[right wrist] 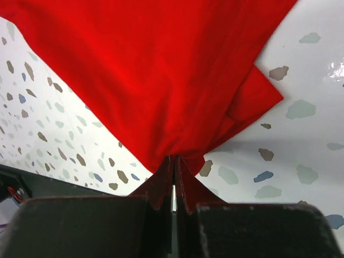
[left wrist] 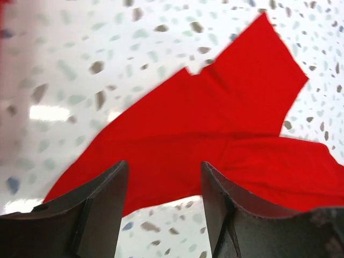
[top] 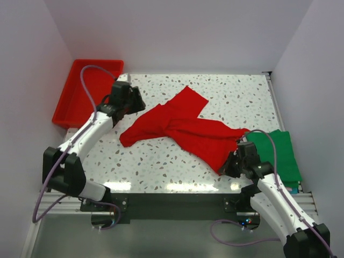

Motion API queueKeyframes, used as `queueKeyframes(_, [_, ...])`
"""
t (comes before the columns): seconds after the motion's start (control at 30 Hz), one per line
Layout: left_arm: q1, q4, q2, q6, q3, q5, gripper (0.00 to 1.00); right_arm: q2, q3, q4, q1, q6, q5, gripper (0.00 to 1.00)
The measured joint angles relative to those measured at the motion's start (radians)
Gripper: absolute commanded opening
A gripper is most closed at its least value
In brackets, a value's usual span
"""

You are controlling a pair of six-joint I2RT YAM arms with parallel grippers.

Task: Fold and stack the t-shirts
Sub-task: Flatten the tshirt out

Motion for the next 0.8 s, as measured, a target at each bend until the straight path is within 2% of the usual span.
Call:
queueKeyframes(0.2, [-0.239,-0.039,0.322,0.113,0.291,-0.093,0.61,0.054,0.000,0.024,0.000,-0.003,0.005,0.00])
queueKeyframes(0.4, [-0.356,-0.119,0.549,0.179,0.375,-0.153,0.61,0.077,0.001,0.038,0.000,-0.007,0.019,0.00])
queueKeyframes(0.8, [-0.377,-0.157,0.592,0.210,0.407,-0.231,0.54,0.098,0.001,0.064,0.001,-0.007,0.023,0.00])
